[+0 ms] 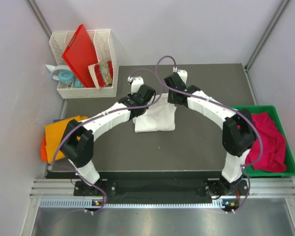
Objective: Fold and stack the t-shirts
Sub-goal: Fold the long partially folded tshirt into a neat square
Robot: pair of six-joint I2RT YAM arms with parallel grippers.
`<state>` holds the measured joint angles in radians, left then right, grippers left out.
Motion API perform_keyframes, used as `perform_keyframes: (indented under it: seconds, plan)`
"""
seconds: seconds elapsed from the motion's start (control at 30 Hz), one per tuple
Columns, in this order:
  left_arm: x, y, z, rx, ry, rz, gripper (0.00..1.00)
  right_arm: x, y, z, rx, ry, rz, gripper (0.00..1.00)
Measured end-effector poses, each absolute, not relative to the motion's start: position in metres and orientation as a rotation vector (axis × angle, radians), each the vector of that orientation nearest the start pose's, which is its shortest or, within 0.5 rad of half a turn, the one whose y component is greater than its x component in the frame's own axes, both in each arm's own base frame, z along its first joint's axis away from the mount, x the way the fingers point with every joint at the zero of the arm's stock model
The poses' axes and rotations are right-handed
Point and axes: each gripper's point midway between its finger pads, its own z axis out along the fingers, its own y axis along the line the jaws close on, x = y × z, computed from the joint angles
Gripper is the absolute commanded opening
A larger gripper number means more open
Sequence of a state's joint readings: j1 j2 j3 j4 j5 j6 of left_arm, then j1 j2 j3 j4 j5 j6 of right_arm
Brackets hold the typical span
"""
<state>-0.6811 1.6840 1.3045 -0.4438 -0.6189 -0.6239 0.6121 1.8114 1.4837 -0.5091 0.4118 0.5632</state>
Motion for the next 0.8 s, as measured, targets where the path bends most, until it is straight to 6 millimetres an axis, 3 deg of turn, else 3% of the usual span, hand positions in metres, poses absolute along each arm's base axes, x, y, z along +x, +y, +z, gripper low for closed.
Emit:
perform_keyframes:
  seconds: [0.23,0.5,0.8]
  plan:
    - [0.418,-0.209,0.125,-0.219,2.237,0.057,0.0,0.447,0.231,0.115,0.135,2.367,0.08,0.0]
    - [0.441,-0.2,0.098,-0.254,2.277,0.067,0.0,0.467,0.239,0.079,0.128,2.421,0.077,0.0]
    - [0.461,-0.191,0.081,-0.268,2.299,0.085,0.0,0.488,0.25,0.066,0.104,2.42,0.084,0.0]
